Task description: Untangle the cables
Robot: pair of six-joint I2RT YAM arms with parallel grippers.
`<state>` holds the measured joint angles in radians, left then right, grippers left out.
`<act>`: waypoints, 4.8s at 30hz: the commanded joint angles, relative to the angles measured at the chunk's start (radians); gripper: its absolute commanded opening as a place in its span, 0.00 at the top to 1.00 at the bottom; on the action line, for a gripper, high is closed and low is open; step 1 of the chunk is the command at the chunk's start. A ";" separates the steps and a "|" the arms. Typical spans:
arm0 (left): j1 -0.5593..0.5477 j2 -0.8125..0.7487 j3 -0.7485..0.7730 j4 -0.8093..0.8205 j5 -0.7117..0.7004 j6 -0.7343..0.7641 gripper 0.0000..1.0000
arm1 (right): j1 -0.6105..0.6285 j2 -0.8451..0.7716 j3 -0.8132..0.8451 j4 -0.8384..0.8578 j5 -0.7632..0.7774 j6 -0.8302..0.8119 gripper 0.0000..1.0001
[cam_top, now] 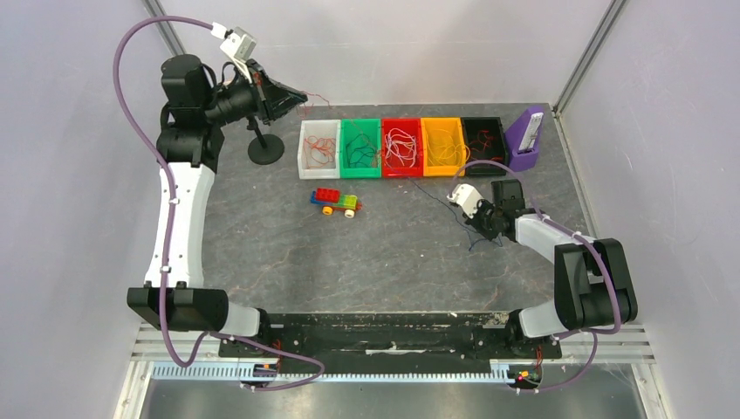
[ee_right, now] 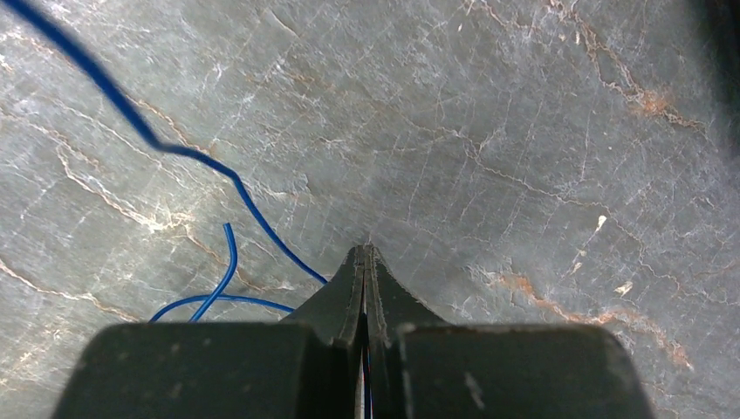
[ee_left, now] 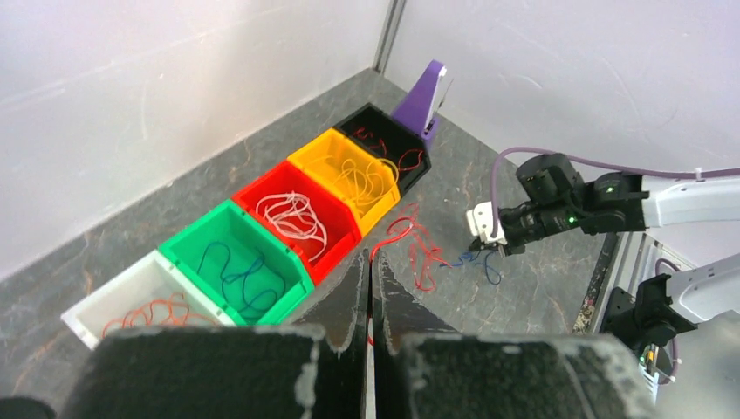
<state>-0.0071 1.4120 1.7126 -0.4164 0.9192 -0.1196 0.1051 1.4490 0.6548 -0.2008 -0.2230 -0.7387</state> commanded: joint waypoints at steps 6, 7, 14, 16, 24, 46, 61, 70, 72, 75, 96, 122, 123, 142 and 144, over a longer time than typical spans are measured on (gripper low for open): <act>-0.031 0.027 0.097 0.123 0.133 -0.136 0.98 | -0.013 -0.030 0.047 -0.192 -0.090 -0.010 0.88; -0.047 0.024 0.094 0.123 0.139 -0.139 0.98 | -0.013 -0.036 0.069 -0.217 -0.127 -0.001 0.76; -0.155 0.000 0.033 0.124 0.129 -0.132 0.98 | -0.012 -0.104 0.308 -0.315 -0.485 0.149 0.23; -0.167 0.002 0.026 0.140 0.127 -0.152 0.98 | -0.009 -0.109 0.369 -0.296 -0.567 0.225 0.18; -0.258 0.014 -0.068 0.375 0.137 -0.379 0.98 | 0.028 -0.243 0.187 0.621 -0.757 1.026 0.09; -0.346 0.113 -0.046 0.617 0.122 -0.606 0.98 | 0.251 -0.116 0.255 0.817 -0.578 0.942 1.00; -0.163 0.049 0.040 0.525 -0.056 -0.466 0.98 | 0.102 -0.114 0.153 0.273 -0.292 0.534 1.00; -0.153 0.029 -0.016 0.457 -0.055 -0.357 0.98 | -0.029 -0.154 0.139 0.226 -0.317 0.548 1.00; -0.159 0.044 -0.017 0.422 -0.051 -0.330 0.98 | -0.043 -0.176 0.152 0.225 -0.363 0.554 1.00; -0.211 0.078 0.003 0.282 -0.079 -0.248 0.98 | -0.050 -0.207 0.200 0.218 -0.502 0.584 1.00; -0.561 0.353 -0.124 0.215 -0.231 -0.180 0.98 | -0.056 -0.201 0.477 0.388 -0.673 1.076 1.00; -0.666 0.937 0.555 0.561 -0.439 -0.257 0.29 | -0.242 0.078 0.698 0.435 -0.008 0.701 1.00; -0.656 0.902 0.515 0.563 -0.435 -0.253 0.28 | -0.251 0.091 0.713 0.445 -0.007 0.710 1.00; -0.396 0.274 -0.080 0.297 -0.208 -0.162 0.24 | -0.262 0.280 0.732 0.578 0.052 0.599 1.00; -0.374 0.238 -0.101 0.265 -0.218 -0.141 0.24 | -0.259 0.305 0.724 0.580 0.057 0.585 1.00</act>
<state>-0.4065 1.7168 1.6566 -0.0319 0.6605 -0.3431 -0.1593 1.7180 1.3964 0.3058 -0.1963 -0.1051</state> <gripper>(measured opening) 0.756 0.007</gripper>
